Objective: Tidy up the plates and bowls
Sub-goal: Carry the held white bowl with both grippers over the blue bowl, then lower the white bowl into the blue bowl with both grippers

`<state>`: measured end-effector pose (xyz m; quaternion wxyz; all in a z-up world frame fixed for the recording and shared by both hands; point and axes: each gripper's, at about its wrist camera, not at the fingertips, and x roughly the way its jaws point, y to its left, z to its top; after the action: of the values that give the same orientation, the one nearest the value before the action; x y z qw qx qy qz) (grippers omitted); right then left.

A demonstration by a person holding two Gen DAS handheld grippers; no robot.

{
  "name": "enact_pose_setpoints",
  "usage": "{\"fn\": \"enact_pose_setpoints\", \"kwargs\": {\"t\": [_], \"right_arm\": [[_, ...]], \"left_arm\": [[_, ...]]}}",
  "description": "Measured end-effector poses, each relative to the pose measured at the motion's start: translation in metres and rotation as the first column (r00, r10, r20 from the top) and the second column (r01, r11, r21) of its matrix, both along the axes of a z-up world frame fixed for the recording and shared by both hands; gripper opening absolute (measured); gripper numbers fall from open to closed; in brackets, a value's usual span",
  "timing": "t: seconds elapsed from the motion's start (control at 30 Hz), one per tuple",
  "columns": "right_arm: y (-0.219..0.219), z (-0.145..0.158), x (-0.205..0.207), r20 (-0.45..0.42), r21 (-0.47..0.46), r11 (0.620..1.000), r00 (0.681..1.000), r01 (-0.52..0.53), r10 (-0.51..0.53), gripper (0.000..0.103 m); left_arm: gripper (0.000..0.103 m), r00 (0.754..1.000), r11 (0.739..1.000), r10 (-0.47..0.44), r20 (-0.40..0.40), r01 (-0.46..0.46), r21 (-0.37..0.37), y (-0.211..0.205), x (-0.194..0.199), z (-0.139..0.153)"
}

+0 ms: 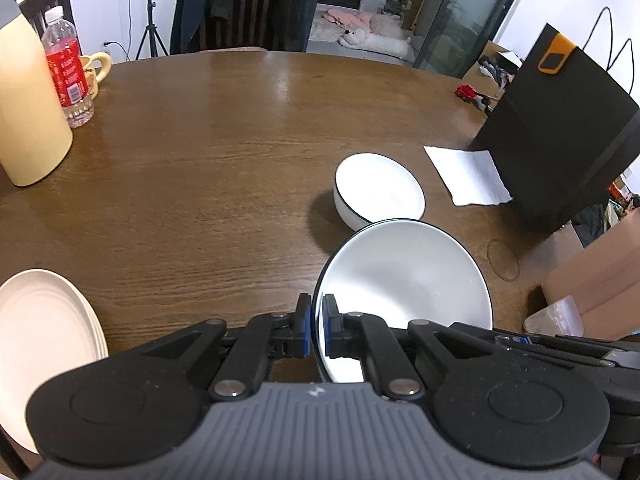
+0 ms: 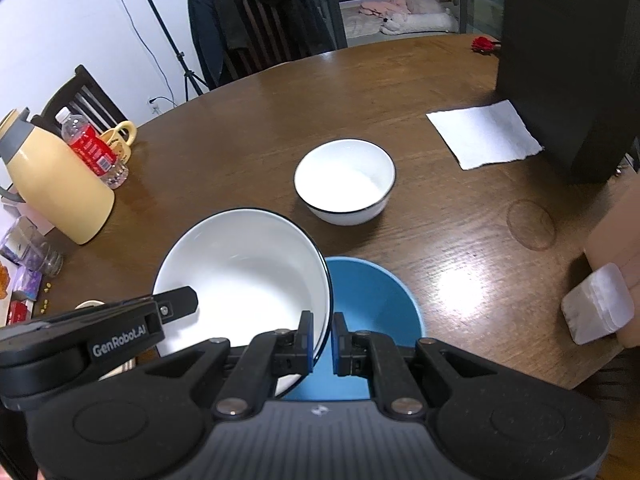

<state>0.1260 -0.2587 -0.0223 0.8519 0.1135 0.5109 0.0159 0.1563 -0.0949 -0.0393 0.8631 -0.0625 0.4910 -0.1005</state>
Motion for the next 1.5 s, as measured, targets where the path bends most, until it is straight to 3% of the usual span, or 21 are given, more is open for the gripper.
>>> {"fn": "enact_pose_setpoints", "kwargs": {"t": [1.5], "right_arm": [[-0.037,-0.066,0.006,-0.133,-0.002,0.999,0.990,0.055,-0.054,0.008]], "left_arm": [[0.006,0.990,0.995,-0.080,-0.115,0.087,0.052,-0.042,0.014,-0.063]]}}
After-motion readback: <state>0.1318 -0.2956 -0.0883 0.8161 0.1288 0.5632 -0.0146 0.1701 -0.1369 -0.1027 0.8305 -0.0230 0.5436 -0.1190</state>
